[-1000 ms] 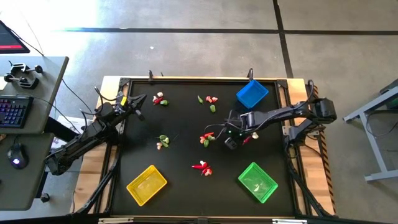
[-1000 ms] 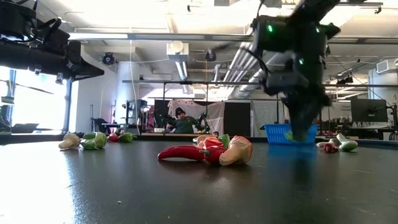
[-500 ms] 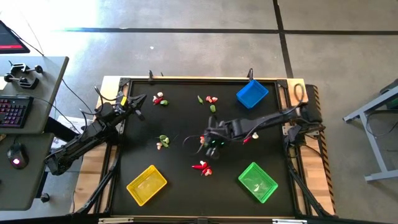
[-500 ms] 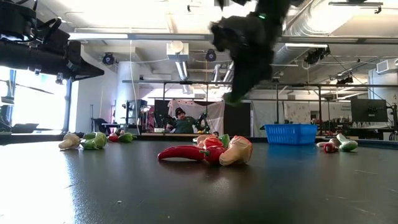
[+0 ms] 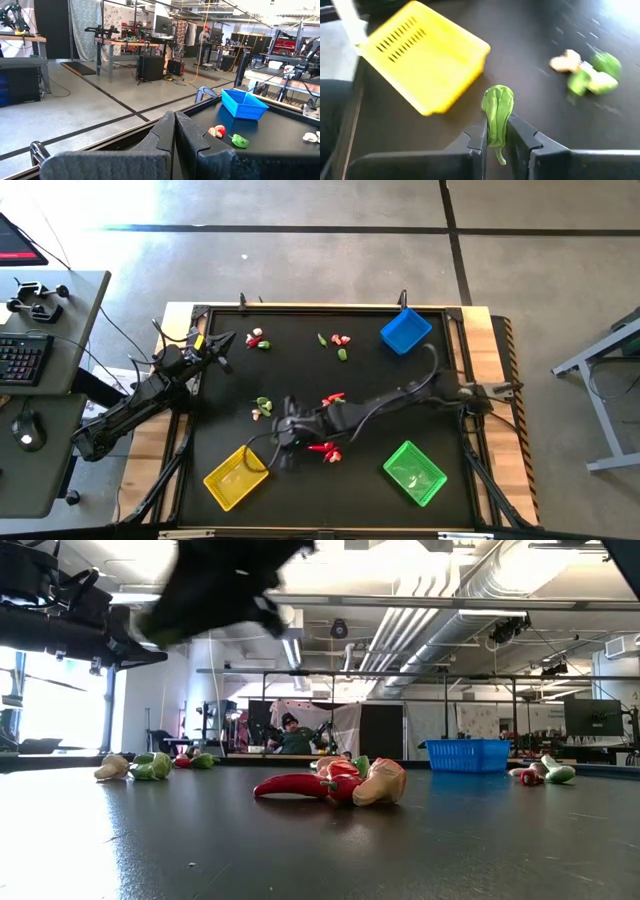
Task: Sort produce into baskets
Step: Put the green chili pepper into the yellow bin
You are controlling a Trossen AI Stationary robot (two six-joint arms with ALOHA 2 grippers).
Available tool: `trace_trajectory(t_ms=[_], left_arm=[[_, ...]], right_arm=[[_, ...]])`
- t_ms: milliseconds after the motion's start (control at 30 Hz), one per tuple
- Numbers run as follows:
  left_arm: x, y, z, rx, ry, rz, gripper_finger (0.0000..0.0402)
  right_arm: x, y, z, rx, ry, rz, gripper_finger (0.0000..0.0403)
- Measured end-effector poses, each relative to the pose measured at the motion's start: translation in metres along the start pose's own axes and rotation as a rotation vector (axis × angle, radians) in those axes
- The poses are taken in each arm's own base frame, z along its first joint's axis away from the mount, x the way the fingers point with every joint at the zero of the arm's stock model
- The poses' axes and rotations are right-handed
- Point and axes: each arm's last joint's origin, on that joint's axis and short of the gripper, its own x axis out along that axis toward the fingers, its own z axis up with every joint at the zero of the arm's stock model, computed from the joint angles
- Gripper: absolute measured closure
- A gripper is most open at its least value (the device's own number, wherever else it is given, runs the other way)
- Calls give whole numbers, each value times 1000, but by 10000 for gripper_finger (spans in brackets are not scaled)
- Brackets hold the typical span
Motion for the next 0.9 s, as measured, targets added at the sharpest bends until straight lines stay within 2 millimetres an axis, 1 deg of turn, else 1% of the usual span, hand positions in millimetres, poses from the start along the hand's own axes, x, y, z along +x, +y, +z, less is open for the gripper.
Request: trace_trajectory(t_ms=[167,333,400,467,733,900], left_arm=[[0,0,0,0,0,0,401],[0,0,0,0,0,1,401],[0,0,0,0,0,0,402],[0,0,0,0,0,1,401],[0,0,0,0,0,0,402],[0,0,0,0,0,0,401]], right_arm=[[20,21,14,-18,-66,44,368],[38,34,25,-5,-133,120,368],[47,35,23,28,-163,164,368],[54,33,18,70,-158,193,368],[57,31,14,121,-137,187,366],[72,25,5,147,-91,196,363]])
